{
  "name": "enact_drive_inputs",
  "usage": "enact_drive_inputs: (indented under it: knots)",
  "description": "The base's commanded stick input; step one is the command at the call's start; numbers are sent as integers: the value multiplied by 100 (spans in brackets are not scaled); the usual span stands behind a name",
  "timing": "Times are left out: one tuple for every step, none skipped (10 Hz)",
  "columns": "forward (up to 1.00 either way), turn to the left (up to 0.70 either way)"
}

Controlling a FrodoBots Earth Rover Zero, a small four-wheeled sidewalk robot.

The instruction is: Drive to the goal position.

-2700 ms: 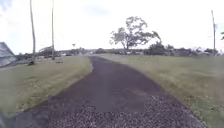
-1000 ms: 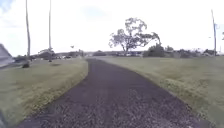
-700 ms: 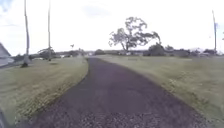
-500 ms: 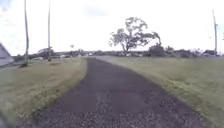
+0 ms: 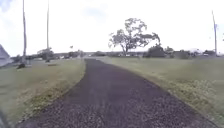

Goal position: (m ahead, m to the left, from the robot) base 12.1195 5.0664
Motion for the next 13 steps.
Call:
enact_drive_inputs:
  knots:
    - [50,0]
    - [50,0]
    - [50,0]
    - [50,0]
    - [50,0]
    - [50,0]
    - [50,0]
    - [50,0]
    - [50,0]
    - [50,0]
    - [50,0]
    - [50,0]
    - [50,0]
